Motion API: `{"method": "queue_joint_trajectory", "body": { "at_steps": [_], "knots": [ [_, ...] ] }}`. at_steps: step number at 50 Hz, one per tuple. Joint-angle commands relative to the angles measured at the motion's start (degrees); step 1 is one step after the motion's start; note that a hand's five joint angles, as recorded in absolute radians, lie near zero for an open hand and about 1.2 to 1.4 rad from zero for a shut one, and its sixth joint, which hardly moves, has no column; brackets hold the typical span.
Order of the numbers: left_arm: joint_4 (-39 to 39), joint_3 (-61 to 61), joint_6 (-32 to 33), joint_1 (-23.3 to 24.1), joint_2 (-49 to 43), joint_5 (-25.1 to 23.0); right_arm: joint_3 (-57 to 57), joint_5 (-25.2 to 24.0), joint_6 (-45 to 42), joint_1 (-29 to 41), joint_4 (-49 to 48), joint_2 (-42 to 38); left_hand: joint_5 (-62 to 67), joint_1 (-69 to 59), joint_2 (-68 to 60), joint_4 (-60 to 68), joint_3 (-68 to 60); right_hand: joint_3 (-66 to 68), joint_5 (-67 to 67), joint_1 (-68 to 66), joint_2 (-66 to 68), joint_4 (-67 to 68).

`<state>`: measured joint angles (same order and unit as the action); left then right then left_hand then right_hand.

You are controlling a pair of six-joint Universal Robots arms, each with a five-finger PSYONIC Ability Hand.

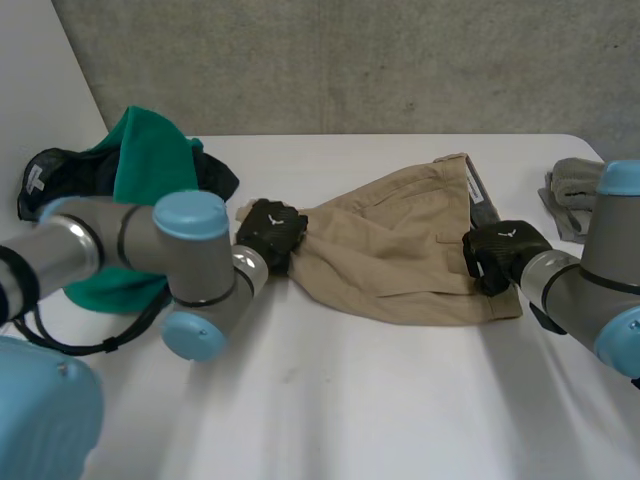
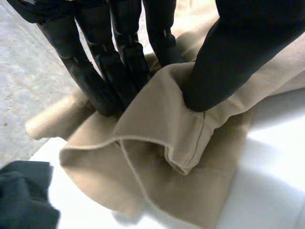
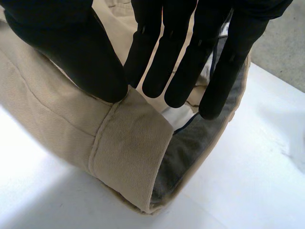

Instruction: Fold the laundry.

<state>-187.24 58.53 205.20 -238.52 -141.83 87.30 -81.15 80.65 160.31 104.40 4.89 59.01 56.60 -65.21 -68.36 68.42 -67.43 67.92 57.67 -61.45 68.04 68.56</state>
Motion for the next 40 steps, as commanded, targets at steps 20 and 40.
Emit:
{"method": "queue_joint_trajectory", "body": {
  "at_steps": [20, 40],
  "knots": [
    [36.87, 22.76, -1.47, 0.25, 41.56, -6.27, 7.59, -6.29, -29.62, -4.65, 38.88, 13.60, 13.40, -14.79, -11.64, 11.58, -12.57, 12.08, 12.33, -18.55, 11.96, 11.44],
    [23.88, 7.21, -7.10, -0.01, 19.49, 7.00, -0.38, -5.05, -7.90, -2.09, 28.26, 12.07, 13.40, -14.79, -11.64, 11.58, -12.57, -46.63, -46.38, 40.15, -46.75, -47.26]
  ]
}}
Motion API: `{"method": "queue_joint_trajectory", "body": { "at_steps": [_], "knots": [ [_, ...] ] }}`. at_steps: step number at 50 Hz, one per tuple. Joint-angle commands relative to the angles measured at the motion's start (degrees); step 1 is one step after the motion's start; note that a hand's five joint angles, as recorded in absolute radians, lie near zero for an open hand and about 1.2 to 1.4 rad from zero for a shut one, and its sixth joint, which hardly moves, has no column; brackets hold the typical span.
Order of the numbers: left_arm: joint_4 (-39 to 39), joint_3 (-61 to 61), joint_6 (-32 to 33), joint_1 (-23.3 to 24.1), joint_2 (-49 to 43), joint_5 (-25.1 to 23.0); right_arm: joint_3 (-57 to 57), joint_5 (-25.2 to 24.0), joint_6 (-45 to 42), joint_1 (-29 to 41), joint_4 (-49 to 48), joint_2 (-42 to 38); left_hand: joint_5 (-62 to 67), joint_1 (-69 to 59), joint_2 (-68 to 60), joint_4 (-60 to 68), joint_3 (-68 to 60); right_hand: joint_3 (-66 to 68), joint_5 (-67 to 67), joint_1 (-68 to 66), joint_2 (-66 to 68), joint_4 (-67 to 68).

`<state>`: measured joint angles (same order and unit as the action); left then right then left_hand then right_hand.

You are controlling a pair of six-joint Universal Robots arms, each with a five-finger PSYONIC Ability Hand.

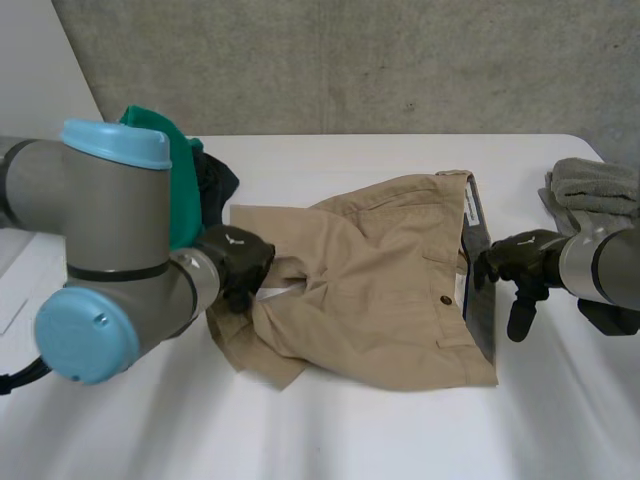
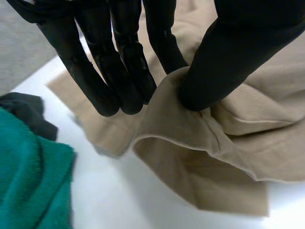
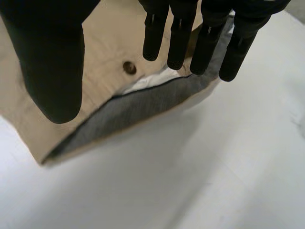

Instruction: Fold the laundry.

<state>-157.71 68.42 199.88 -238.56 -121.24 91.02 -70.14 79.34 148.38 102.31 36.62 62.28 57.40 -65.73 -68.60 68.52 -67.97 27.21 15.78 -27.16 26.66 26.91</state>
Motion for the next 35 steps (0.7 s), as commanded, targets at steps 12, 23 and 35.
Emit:
{"method": "queue_joint_trajectory", "body": {
  "at_steps": [12, 23, 35],
  "knots": [
    [-10.51, -3.99, 0.33, -1.03, -3.74, 6.09, -34.71, -5.86, -0.46, 3.15, -30.54, 13.83, 12.60, -14.27, -11.40, 11.48, -12.03, -7.28, -5.85, 7.24, -6.73, -6.99],
    [-10.16, -3.82, -0.11, -1.73, -3.66, 6.36, -37.09, 0.55, -0.11, 5.44, -44.17, 6.89, 12.60, -14.27, -11.40, 11.48, -12.03, 12.01, 13.44, -12.05, 12.56, 12.30],
    [-1.91, 2.59, -2.83, -1.82, 4.59, 1.45, -29.81, -0.84, 6.75, 1.32, -41.29, 15.76, 12.60, -14.27, -11.40, 11.48, -12.03, 52.79, 54.22, -52.84, 53.34, 53.09]
  ]
}}
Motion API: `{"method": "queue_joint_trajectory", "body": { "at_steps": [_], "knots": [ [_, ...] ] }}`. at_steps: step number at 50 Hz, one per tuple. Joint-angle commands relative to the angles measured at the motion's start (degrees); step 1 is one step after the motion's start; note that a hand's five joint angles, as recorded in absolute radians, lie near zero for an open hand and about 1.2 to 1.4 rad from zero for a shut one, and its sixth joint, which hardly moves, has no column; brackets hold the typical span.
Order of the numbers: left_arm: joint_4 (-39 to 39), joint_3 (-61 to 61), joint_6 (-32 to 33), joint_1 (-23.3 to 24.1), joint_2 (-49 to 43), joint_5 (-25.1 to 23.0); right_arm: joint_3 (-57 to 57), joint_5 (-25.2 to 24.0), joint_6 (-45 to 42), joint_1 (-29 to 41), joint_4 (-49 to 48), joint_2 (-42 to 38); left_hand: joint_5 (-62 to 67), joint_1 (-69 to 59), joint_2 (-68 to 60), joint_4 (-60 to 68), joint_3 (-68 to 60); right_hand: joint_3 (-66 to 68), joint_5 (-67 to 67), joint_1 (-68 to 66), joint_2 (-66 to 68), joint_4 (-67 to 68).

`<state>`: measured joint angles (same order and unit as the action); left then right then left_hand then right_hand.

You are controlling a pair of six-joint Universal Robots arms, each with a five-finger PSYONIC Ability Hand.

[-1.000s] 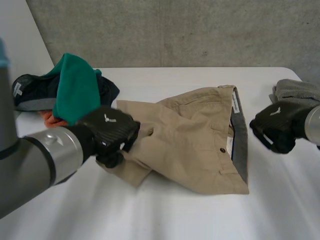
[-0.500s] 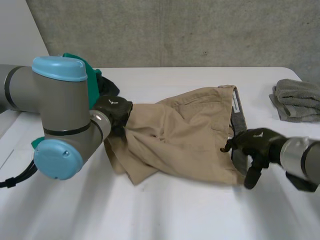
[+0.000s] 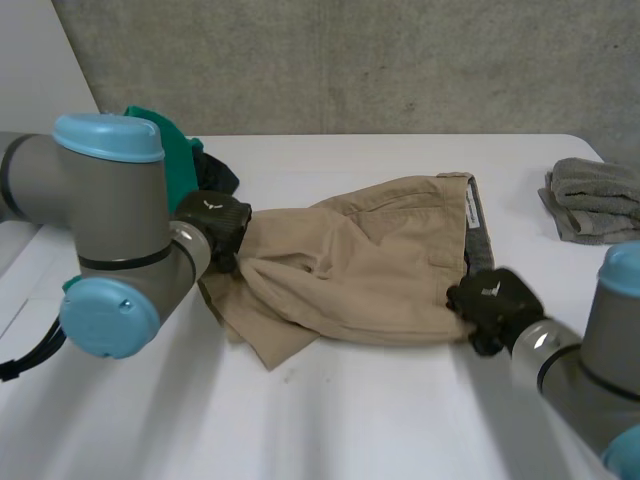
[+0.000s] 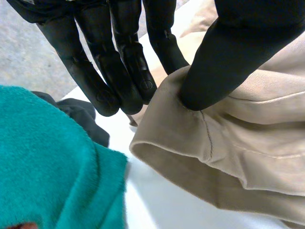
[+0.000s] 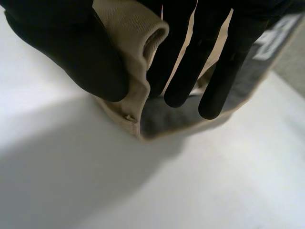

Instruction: Fold the laundry.

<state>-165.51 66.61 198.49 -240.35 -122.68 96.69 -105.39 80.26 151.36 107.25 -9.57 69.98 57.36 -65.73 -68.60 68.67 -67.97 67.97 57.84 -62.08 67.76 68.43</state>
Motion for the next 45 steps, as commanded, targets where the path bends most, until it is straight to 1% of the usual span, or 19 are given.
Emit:
{"method": "queue_joint_trajectory", "body": {
  "at_steps": [1, 2, 4, 5, 6, 11, 14, 17, 20, 23, 27, 28, 31, 32, 35, 36, 38, 40, 45],
  "knots": [
    [6.69, 4.93, -1.53, -0.12, 7.09, -5.19, 8.33, -3.08, 3.68, -5.11, 8.57, 9.98, 12.64, -14.27, -11.40, 11.33, -12.03, 12.03, 12.16, -17.92, 12.24, 11.57],
    [8.43, 5.97, -1.53, -0.12, 9.37, -7.38, 10.10, -3.79, 3.51, -5.82, 10.87, 10.87, 12.64, -14.27, -11.40, 11.33, -12.03, 12.03, 12.16, -17.92, 12.24, 11.57],
    [9.76, 6.86, -1.70, -0.29, 11.57, -9.15, 13.62, -5.11, 3.33, -7.31, 16.48, 12.02, 12.64, -14.27, -11.40, 11.33, -12.03, 12.03, 12.16, -17.92, 12.24, 11.57],
    [10.99, 7.56, -1.79, -0.29, 13.50, -10.98, 17.64, -6.50, 3.24, -8.89, 22.52, 12.37, 12.64, -14.27, -11.40, 11.33, -12.03, 12.03, 12.16, -17.92, 12.24, 11.57],
    [11.61, 7.92, -1.79, -0.21, 14.30, -11.87, 19.68, -7.21, 3.15, -9.51, 25.36, 12.11, 12.64, -14.27, -11.40, 11.33, -12.03, 12.03, 12.16, -17.92, 12.24, 11.57],
    [14.25, 9.76, -1.35, 0.50, 16.42, -16.09, 31.02, -9.59, 0.79, -11.10, 41.54, 6.58, 12.64, -14.27, -11.40, 11.33, -12.03, 12.03, 12.16, -17.92, 12.24, 11.57],
    [14.96, 10.29, -1.09, 1.11, 14.58, -16.01, 36.74, -8.89, -5.18, -10.66, 51.03, 1.49, 12.64, -14.27, -11.40, 11.33, -12.03, 12.03, 12.16, -17.92, 12.24, 11.57],
    [14.78, 9.42, 0.40, 1.11, 10.29, -14.17, 40.77, -7.32, -12.28, -10.40, 58.32, -3.86, 12.64, -14.27, -11.40, 11.33, -12.03, 12.03, 12.16, -17.92, 12.24, 11.57],
    [14.34, 7.22, 2.42, 1.29, 6.59, -12.32, 43.33, -5.30, -13.99, -9.00, 59.06, -7.22, 12.64, -14.27, -11.40, 11.33, -12.03, 12.03, 12.16, -17.92, 12.24, 11.57],
    [12.15, 1.52, 4.80, 1.29, 2.02, -9.95, 47.38, -2.48, -11.36, -6.53, 54.85, -11.17, 12.64, -14.27, -11.40, 11.33, -12.03, 12.03, 12.16, -17.92, 12.24, 11.57],
    [5.74, -9.63, 5.85, 1.38, -1.94, -7.84, 53.87, -0.02, -5.91, -3.98, 42.91, -13.73, 12.64, -14.27, -11.40, 11.33, -12.03, 12.03, 12.16, -17.92, 12.24, 11.57],
    [1.46, -14.44, 5.68, 1.29, -2.30, -7.49, 56.85, 0.77, -2.59, -3.20, 36.36, -13.73, 12.64, -14.27, -11.40, 11.33, -12.03, 12.03, 12.16, -17.92, 12.24, 11.57],
    [-7.86, -20.62, 5.77, 0.85, -2.04, -7.31, 60.30, 1.92, 4.09, -2.40, 24.38, -13.03, 12.64, -14.27, -11.40, 11.33, -12.03, 12.03, 12.16, -17.92, 12.24, 11.57],
    [-15.55, -23.52, 5.59, 0.24, -1.52, -7.22, 61.52, 2.70, 9.08, -2.40, 15.29, -12.07, 12.64, -14.27, -11.40, 11.33, -12.03, 12.03, 12.16, -17.92, 12.24, 11.57],
    [-28.07, -24.78, 5.33, -0.73, 0.15, -7.31, 60.84, 4.20, 15.79, -2.40, 0.92, -10.48, 12.64, -14.27, -11.40, 11.33, -12.03, 12.03, 12.16, -17.92, 12.24, 11.57],
    [-35.94, -24.60, 4.72, -1.08, 1.29, -7.05, 60.14, 5.77, 19.46, -2.57, -8.79, -9.70, 12.64, -14.27, -11.40, 11.33, -12.03, 12.03, 12.16, -17.92, 12.24, 11.57],
    [-42.49, -24.34, 3.49, -1.70, 2.09, -7.05, 59.69, 7.71, 21.17, -2.66, -17.11, -9.25, 12.64, -14.27, -11.40, 11.33, -12.03, 12.03, 12.16, -17.92, 12.24, 11.57],
    [-45.41, -23.46, 1.91, -1.96, 2.62, -6.96, 59.51, 9.12, 20.65, -2.49, -23.44, -9.77, 12.64, -14.27, -11.40, 11.33, -12.03, 12.03, 12.16, -17.92, 12.24, 11.57],
    [-42.79, -19.60, -0.82, -2.75, 4.11, -6.08, 62.50, 7.20, 20.11, -2.49, -19.53, -13.46, 12.64, -14.27, -11.40, 11.33, -12.03, 12.03, 12.16, -17.92, 12.24, 11.57]
  ]
}}
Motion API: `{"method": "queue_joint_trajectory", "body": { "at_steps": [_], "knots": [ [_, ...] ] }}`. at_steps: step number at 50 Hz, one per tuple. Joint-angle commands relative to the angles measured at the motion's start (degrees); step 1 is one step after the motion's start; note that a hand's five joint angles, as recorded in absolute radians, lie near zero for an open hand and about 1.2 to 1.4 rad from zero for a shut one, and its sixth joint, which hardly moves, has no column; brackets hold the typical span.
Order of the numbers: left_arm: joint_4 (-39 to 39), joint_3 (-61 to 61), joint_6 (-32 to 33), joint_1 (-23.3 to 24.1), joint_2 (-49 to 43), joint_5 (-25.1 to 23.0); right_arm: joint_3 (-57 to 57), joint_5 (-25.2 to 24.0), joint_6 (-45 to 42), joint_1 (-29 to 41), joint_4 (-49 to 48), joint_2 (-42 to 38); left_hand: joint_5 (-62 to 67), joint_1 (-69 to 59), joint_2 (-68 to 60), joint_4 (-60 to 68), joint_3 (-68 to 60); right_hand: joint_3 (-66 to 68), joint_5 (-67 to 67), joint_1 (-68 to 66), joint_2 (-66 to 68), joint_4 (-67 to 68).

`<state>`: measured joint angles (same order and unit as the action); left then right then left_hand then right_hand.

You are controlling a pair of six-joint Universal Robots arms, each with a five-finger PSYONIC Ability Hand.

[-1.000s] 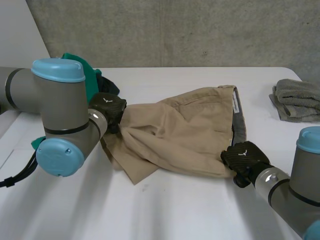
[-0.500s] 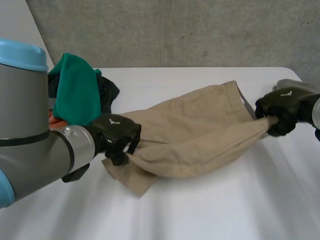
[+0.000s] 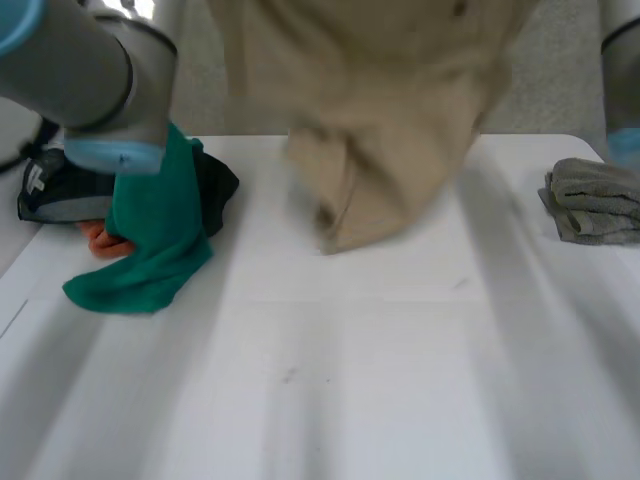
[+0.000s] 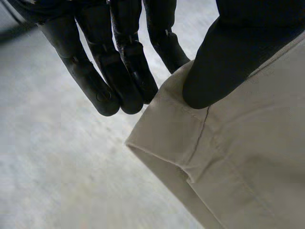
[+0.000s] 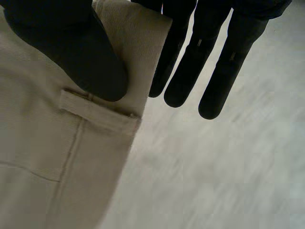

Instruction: Fold the laundry.

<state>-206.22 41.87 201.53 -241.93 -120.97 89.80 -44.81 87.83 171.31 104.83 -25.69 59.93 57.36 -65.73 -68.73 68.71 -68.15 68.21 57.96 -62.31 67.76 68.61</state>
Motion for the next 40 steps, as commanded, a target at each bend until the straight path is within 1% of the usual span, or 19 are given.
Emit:
{"method": "queue_joint_trajectory", "body": {
  "at_steps": [1, 5, 6, 10, 14, 17, 21, 25, 26, 28, 29, 30, 33, 34, 37, 38, 40],
  "knots": [
    [-1.73, 6.28, -4.21, -1.35, 2.67, 0.99, 2.35, -0.98, 0.25, -0.15, -2.44, -4.19, 12.64, -14.27, -11.27, 11.29, -11.85, 11.79, 12.04, -17.69, 12.24, 11.39],
    [-1.11, 13.40, -5.26, -2.15, 4.08, 1.00, 2.62, -4.06, 0.69, 0.20, 1.60, -7.89, 12.64, -14.27, -11.27, 11.29, -11.85, 11.79, 12.04, -17.69, 12.24, 11.39],
    [-1.29, 14.80, -5.44, -2.23, 4.16, 0.99, 2.27, -5.46, 0.86, 0.37, 2.83, -9.37, 12.64, -14.27, -11.27, 11.29, -11.85, 11.79, 12.04, -17.69, 12.24, 11.39],
    [-1.90, 23.93, -7.19, -1.88, 3.56, -0.32, -1.14, -8.28, 0.60, 0.20, 5.73, -12.37, 12.64, -14.27, -11.27, 11.29, -11.85, 11.79, 12.04, -17.69, 12.24, 11.39],
    [-2.08, 30.88, -7.73, -1.01, 0.75, -1.64, -7.20, -9.69, -0.36, -0.33, 7.14, -14.57, 12.64, -14.27, -11.27, 11.29, -11.85, 11.79, 12.04, -17.69, 12.24, 11.39],
    [-1.90, 34.23, -7.73, -0.65, -1.63, -1.99, -11.43, -9.87, -1.94, -0.85, 7.67, -15.10, 12.64, -14.27, -11.27, 11.29, -11.85, 11.79, 12.04, -17.69, 12.24, 11.39],
    [-1.38, 39.42, -7.64, 0.22, -3.39, -1.82, -18.29, -9.34, -6.42, -2.00, 10.48, -14.14, 12.64, -14.27, -11.27, 11.29, -11.85, 11.79, 12.04, -17.69, 12.24, 11.39],
    [0.55, 44.61, -7.73, 1.02, -0.76, -2.08, -23.30, -8.64, -10.29, -3.14, 17.33, -9.49, 12.64, -14.27, -11.27, 11.29, -11.85, 11.79, 12.04, -17.69, 12.24, 11.39],
    [1.69, 46.27, -7.99, 1.19, 1.33, -2.26, -24.61, -8.81, -11.78, -3.58, 21.00, -7.21, 12.64, -14.27, -11.27, 11.29, -11.85, 11.79, 12.04, -17.69, 12.24, 11.39],
    [3.62, 47.94, -7.90, 1.28, 4.06, -2.52, -25.24, -8.90, -13.63, -4.02, 25.32, -5.00, 12.64, -14.27, -11.27, 11.29, -11.85, 11.79, 12.04, -17.69, 12.24, 11.39],
    [4.85, 48.65, -7.82, 1.37, 5.64, -2.70, -25.59, -8.99, -14.85, -4.19, 27.78, -3.95, 12.64, -14.27, -11.27, 11.29, -11.85, 11.79, 12.04, -17.69, 12.24, 11.39],
    [8.00, 50.14, -7.64, 1.54, 8.79, -3.31, -26.03, -9.25, -17.39, -4.54, 32.85, -1.94, 12.64, -14.27, -11.27, 11.29, -11.85, 11.79, 12.04, -17.69, 12.24, 11.39],
    [14.25, 51.55, -7.46, 2.07, 13.82, -4.80, -26.12, -9.95, -22.06, -5.25, 40.87, 1.15, 12.64, -14.27, -11.27, 11.29, -11.85, 11.79, 12.04, -17.69, 12.24, 11.39],
    [19.58, 52.25, -7.20, 2.51, 16.62, -6.29, -26.12, -10.39, -25.90, -5.95, 46.29, 2.72, 12.64, -14.27, -11.27, 11.29, -11.85, 11.79, 12.04, -17.69, 12.24, 11.39],
    [28.65, 52.70, -5.62, 3.30, 20.07, -8.14, -25.95, -10.83, -32.16, -7.36, 55.11, 4.41, 12.64, -14.27, -11.27, 11.29, -11.85, 11.79, 12.04, -17.69, 12.24, 11.39],
    [34.77, 52.79, -3.88, 3.82, 21.38, -9.19, -25.77, -11.01, -36.62, -8.32, 61.05, 4.93, 12.64, -14.27, -11.27, 11.29, -11.85, 11.79, 12.04, -17.69, 12.24, 11.39],
    [40.61, 52.70, -1.85, 4.35, 22.09, -9.64, -25.60, -10.66, -41.04, -9.20, 66.97, 5.02, 12.64, -14.27, -11.27, 11.29, -11.85, 11.79, 12.04, -17.69, 12.24, 11.39]
  ]
}}
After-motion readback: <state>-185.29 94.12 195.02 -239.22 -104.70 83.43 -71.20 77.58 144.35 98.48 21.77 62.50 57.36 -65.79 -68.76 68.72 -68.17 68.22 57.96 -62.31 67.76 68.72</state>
